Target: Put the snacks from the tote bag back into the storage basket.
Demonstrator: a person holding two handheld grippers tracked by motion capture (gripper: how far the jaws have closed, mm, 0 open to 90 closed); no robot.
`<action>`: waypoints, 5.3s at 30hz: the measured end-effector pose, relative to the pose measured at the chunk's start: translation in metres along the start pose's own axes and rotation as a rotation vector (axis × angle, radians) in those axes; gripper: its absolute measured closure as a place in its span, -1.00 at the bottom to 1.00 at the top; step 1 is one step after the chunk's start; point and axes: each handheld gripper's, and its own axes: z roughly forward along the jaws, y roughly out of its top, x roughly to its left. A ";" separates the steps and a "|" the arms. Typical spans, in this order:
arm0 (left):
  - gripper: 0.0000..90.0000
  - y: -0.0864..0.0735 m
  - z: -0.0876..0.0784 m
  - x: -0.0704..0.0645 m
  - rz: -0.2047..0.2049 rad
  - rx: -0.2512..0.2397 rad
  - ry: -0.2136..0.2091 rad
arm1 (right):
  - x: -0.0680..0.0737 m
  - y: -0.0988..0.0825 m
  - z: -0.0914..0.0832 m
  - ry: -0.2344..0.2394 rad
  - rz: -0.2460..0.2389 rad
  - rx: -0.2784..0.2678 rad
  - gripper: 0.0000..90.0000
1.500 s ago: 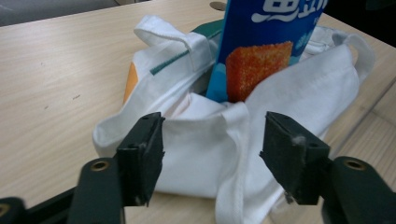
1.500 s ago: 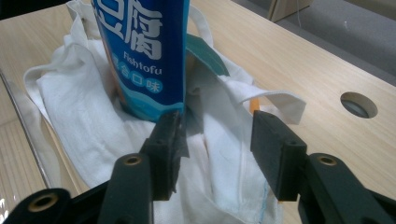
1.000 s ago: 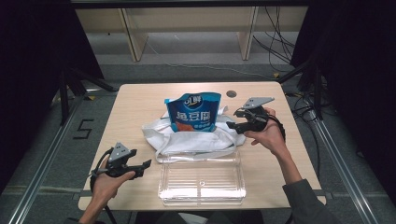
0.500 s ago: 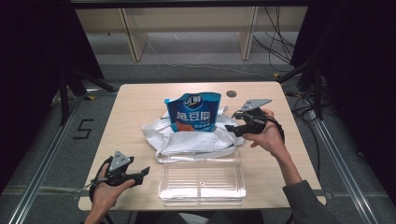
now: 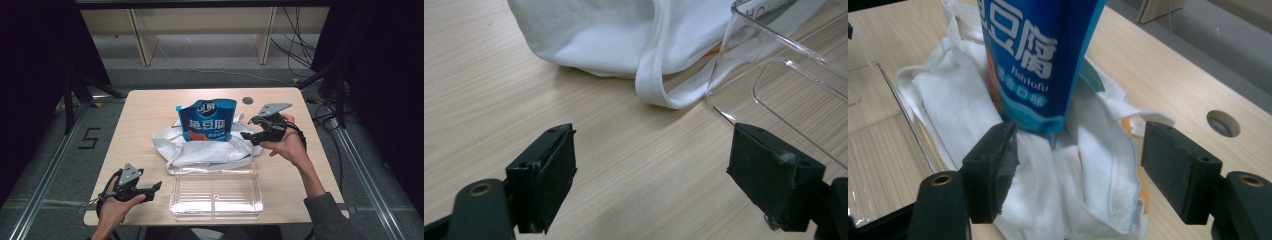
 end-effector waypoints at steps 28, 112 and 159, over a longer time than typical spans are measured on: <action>-0.62 -0.003 -0.003 0.005 0.024 0.034 0.012 | 0.012 0.130 -0.003 0.022 -0.242 0.099 -0.22; -0.57 -0.005 -0.001 0.003 0.002 0.019 0.001 | 0.046 0.211 -0.001 0.053 -0.537 0.250 1.00; -0.58 -0.007 -0.004 0.010 -0.002 0.027 0.034 | 0.103 0.170 -0.095 0.125 -0.653 0.227 1.00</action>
